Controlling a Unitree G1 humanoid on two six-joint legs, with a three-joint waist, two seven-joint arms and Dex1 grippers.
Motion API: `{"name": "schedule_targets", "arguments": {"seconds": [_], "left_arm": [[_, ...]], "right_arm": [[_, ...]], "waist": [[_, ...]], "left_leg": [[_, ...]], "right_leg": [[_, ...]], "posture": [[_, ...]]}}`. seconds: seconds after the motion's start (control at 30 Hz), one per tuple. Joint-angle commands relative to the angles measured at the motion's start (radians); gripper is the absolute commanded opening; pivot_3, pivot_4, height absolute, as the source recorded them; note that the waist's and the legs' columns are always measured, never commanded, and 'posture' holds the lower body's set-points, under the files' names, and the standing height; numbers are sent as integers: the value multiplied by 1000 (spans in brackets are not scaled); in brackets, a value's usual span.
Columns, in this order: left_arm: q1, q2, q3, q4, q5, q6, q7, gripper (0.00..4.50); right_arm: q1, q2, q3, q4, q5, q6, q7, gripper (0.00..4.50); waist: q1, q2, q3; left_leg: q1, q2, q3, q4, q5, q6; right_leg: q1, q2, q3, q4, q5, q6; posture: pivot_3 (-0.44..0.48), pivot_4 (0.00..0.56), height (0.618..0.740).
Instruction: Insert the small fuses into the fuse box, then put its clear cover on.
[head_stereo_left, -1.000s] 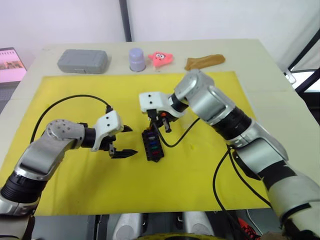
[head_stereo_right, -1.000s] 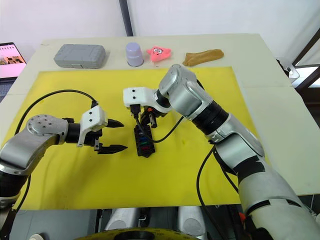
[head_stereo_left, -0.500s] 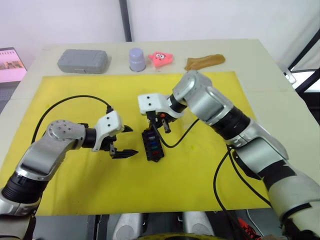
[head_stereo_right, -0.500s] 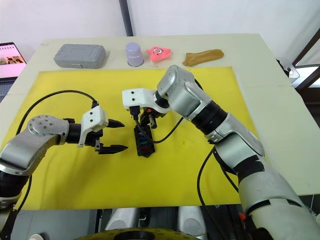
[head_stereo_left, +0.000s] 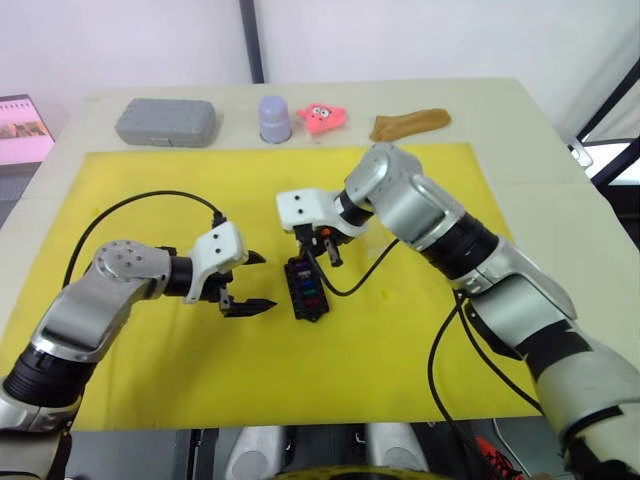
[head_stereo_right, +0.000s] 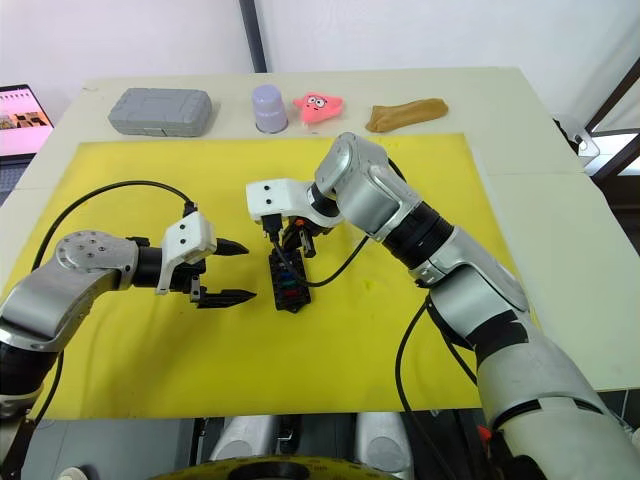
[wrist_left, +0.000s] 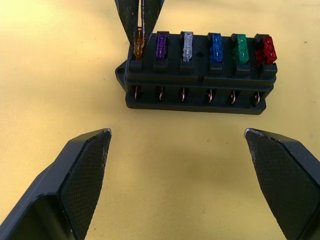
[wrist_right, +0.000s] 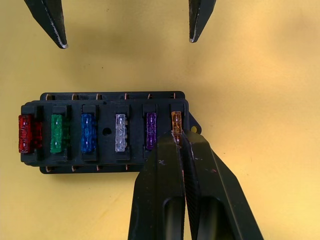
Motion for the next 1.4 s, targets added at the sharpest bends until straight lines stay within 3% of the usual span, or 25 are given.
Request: {"name": "schedule_targets", "arguments": {"seconds": [0.03,0.07,0.17,0.67,0.83,0.97,1.07,1.4], "left_arm": [[-3,10,20,-22,-1,-5,-3,4478],[-4,10,20,-22,-1,-5,-3,4478],[-6,9,19,-21,-1,-5,-3,4500],[-5,10,20,-20,0,-6,-3,4500],[-5,12,23,-18,0,-8,-4,4500],[-8,16,27,-7,2,-13,-7,4500],[-13,17,29,2,4,-16,-8,4500],[-20,14,26,15,5,-18,-10,4500]], "right_arm": [[-15,-2,-16,-22,-7,-7,-11,0],[-16,-3,-17,-22,-7,-7,-12,0],[-20,-3,-22,-27,-5,-7,-13,978],[-38,-33,-55,-77,24,-4,2,978],[-45,-56,-125,-141,92,27,30,978],[32,-61,-187,-184,144,-38,-9,978],[124,-43,-256,-198,207,-153,-39,91],[245,14,-301,-36,226,-293,-138,36]], "waist": [[0,0,0],[0,0,0],[0,0,0],[1,0,0],[1,0,0],[1,0,0],[2,0,0],[1,0,0]], "left_leg": [[0,0,0,0,0,0],[0,0,0,0,0,0],[0,0,0,0,0,0],[0,0,0,0,0,0],[-1,0,0,0,0,0],[-1,0,0,0,0,0],[0,0,0,0,0,0],[0,0,0,0,0,0]], "right_leg": [[0,0,0,0,0,0],[0,0,0,0,0,0],[0,0,0,0,0,0],[0,0,0,0,0,0],[0,0,0,0,0,0],[0,0,0,0,0,0],[0,-1,0,0,0,0],[0,0,0,0,0,0]], "posture": [[0,150,731],[0,150,731],[0,150,731],[0,150,731],[0,150,731],[0,150,731],[0,150,731],[0,150,731]]}}
